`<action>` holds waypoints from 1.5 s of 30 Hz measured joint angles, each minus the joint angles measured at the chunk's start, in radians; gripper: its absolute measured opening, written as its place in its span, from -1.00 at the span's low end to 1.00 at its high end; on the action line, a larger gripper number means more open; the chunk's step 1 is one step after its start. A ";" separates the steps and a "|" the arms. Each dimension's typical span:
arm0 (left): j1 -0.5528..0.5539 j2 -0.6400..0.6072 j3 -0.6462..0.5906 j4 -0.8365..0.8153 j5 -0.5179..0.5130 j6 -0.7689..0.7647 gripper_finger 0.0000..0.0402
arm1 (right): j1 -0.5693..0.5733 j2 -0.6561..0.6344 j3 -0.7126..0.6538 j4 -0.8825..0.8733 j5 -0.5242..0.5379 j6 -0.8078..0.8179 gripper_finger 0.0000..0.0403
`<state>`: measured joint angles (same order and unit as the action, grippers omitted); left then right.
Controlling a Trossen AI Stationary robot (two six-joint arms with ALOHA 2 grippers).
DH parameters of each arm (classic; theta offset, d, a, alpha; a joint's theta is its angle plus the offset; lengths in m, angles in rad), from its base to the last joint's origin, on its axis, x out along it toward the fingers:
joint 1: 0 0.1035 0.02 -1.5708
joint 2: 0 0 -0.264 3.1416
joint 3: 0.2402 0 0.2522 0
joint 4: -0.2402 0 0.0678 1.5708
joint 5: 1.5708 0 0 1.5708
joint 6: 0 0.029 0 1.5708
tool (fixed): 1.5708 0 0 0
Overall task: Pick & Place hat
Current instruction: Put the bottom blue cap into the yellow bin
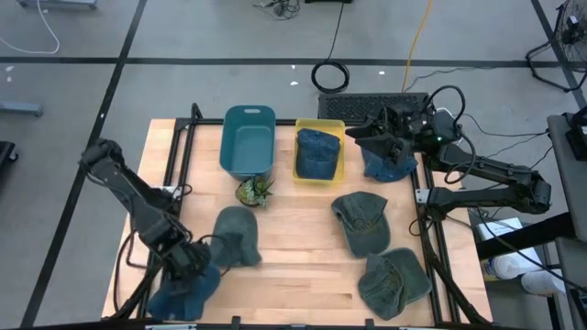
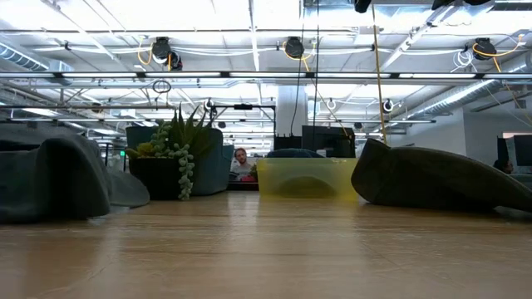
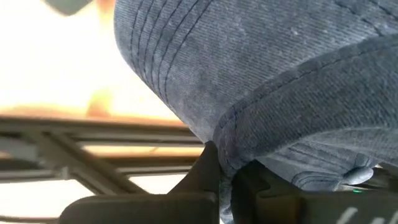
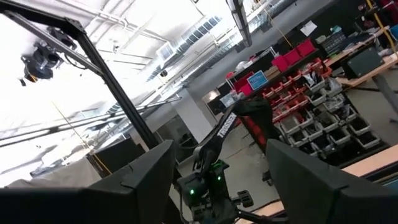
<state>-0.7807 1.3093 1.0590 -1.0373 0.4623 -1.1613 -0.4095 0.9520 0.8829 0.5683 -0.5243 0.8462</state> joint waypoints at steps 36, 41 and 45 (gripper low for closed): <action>0.392 -0.408 0.026 0.685 -0.638 0.123 -0.97 | 0.292 0.003 0.000 0.200 0.473 -0.942 0.36; 0.463 -0.409 0.026 0.712 -0.642 0.157 -0.97 | 0.321 0.017 0.000 0.199 0.473 -0.977 0.53; 0.530 -0.405 0.026 0.711 -0.659 0.166 -0.97 | 0.340 0.036 0.000 0.197 0.472 -1.051 0.55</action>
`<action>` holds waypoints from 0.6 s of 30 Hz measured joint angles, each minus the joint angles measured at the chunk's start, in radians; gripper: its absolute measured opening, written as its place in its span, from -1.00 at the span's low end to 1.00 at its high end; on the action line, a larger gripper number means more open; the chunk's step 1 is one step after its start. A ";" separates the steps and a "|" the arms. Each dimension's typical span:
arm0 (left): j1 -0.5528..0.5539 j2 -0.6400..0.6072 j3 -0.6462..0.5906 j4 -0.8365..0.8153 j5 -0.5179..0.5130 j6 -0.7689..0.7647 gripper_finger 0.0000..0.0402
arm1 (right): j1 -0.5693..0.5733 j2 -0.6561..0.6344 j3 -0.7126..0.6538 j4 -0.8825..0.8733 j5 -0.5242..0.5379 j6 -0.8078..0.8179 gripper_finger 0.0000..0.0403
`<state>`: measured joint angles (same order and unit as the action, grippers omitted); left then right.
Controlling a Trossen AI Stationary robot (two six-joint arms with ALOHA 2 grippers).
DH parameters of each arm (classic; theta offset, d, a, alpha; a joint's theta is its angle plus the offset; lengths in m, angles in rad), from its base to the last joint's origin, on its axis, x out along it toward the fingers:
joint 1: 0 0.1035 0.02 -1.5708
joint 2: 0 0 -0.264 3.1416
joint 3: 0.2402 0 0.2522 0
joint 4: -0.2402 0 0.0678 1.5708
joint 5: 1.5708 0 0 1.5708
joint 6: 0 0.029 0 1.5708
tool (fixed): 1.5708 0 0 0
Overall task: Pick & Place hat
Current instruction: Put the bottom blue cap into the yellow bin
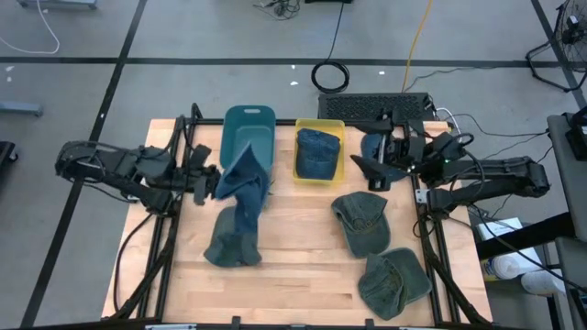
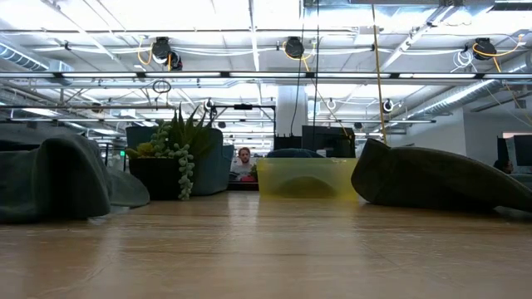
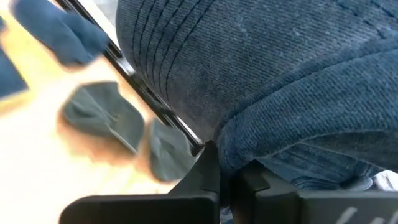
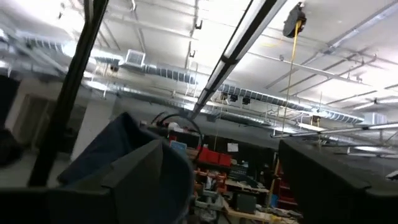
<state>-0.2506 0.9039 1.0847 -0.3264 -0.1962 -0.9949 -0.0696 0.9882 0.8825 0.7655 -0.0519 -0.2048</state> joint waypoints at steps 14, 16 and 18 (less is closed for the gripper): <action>0.250 0.007 0.000 0.115 -0.033 0.108 -0.97 | -0.048 0.022 0.000 -0.287 0.000 -0.364 0.56; 0.288 0.015 0.002 0.130 -0.014 0.106 -0.97 | -0.058 0.022 0.000 -0.294 -0.001 -0.454 0.56; 0.330 0.020 0.002 0.121 0.027 0.105 -0.97 | -0.065 0.022 0.000 -0.300 -0.001 -0.539 0.56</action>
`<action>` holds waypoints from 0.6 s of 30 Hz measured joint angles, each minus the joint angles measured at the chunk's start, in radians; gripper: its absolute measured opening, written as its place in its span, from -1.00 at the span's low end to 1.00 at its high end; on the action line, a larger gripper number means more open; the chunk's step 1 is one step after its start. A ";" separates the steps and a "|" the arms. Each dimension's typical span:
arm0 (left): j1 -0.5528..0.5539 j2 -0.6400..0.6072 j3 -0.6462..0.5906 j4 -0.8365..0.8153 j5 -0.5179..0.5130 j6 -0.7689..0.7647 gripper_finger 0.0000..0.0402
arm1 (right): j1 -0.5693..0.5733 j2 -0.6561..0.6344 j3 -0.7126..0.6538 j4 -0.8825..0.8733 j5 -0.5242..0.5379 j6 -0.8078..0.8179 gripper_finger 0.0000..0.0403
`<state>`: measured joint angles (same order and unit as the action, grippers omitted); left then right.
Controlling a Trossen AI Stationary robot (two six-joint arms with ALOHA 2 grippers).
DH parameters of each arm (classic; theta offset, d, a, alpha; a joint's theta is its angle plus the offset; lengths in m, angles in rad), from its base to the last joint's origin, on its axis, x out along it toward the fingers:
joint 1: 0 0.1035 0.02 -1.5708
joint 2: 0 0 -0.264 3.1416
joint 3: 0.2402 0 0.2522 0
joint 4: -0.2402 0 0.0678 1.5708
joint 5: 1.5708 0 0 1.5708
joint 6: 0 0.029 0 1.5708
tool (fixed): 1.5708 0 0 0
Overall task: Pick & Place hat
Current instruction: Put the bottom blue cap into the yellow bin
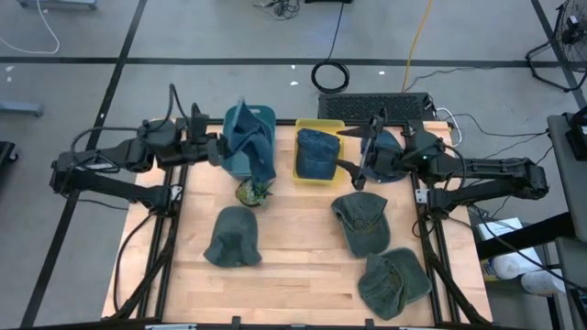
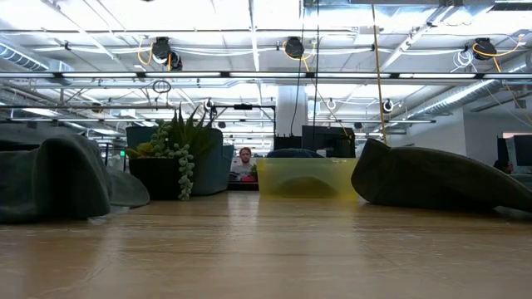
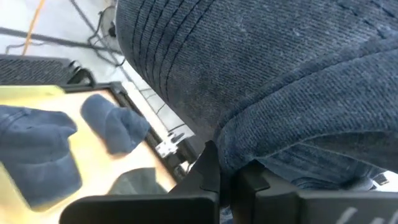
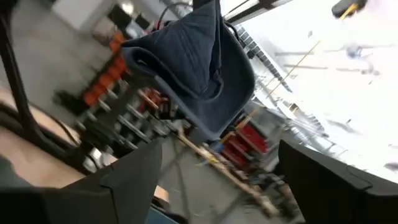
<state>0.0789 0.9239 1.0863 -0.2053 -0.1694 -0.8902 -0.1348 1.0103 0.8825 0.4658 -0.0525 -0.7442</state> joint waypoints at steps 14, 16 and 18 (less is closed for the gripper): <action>0.294 0.157 -0.001 0.217 0.481 -0.077 -0.97 | -0.003 0.159 0.060 0.003 0.003 -0.193 0.56; 0.315 0.181 -0.001 0.236 0.530 -0.089 -0.97 | -0.003 0.198 0.092 0.001 0.005 -0.196 0.56; 0.329 0.202 -0.001 0.250 0.565 -0.097 -0.97 | 0.000 0.232 0.127 0.002 0.032 -0.194 0.56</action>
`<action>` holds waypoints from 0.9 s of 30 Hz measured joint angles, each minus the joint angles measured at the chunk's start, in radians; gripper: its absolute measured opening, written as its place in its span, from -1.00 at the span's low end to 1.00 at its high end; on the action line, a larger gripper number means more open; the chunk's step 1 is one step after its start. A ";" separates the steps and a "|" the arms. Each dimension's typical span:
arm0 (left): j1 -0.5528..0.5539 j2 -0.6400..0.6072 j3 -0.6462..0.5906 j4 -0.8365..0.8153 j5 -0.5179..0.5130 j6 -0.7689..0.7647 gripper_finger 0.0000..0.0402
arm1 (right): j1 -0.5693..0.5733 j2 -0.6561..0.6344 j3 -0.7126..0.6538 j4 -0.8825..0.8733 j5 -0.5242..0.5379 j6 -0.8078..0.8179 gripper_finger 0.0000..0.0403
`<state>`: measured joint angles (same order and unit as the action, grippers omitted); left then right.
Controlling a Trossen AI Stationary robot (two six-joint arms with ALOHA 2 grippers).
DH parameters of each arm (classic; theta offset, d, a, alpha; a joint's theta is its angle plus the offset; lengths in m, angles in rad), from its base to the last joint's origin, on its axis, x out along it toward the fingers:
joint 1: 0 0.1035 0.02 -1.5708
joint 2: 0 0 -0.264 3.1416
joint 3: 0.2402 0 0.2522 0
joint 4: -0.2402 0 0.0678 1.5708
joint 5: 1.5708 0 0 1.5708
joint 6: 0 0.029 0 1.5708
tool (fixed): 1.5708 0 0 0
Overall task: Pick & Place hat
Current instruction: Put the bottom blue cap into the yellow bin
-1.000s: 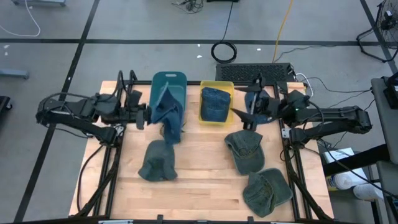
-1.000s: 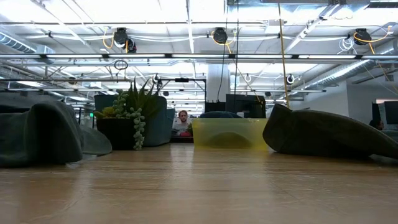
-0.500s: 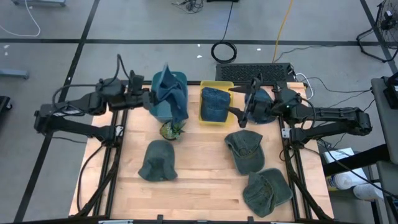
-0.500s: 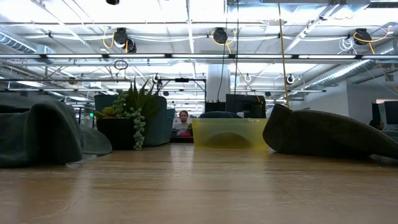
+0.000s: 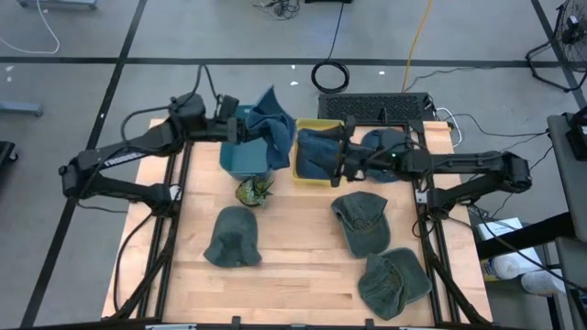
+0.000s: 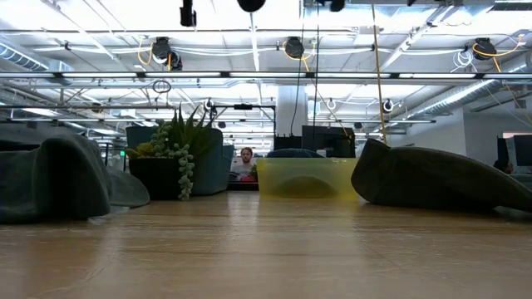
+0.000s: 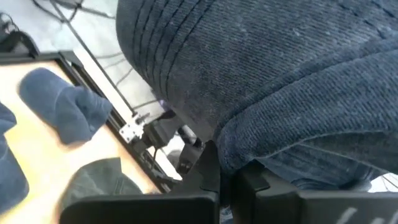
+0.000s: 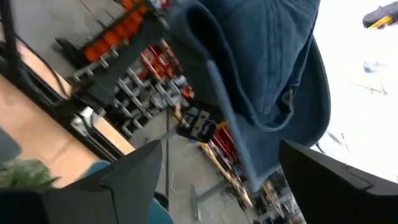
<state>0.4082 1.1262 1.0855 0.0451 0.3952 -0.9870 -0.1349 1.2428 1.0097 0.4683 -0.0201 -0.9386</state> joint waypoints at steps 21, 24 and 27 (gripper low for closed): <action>0.007 0.066 0.000 0.031 0.086 -0.043 -0.97 | 0.006 0.087 0.049 0.018 0.019 -0.017 0.49; -0.005 0.066 0.000 0.031 0.093 -0.044 -0.97 | 0.009 0.099 0.051 0.033 0.020 -0.016 0.34; -0.024 0.082 0.000 0.032 0.089 -0.044 -0.97 | 0.022 0.104 0.049 0.020 0.019 -0.017 0.19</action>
<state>0.3842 1.2086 1.0851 0.0772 0.4843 -1.0306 -0.1128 1.3464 1.0592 0.4885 -0.0010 -0.9554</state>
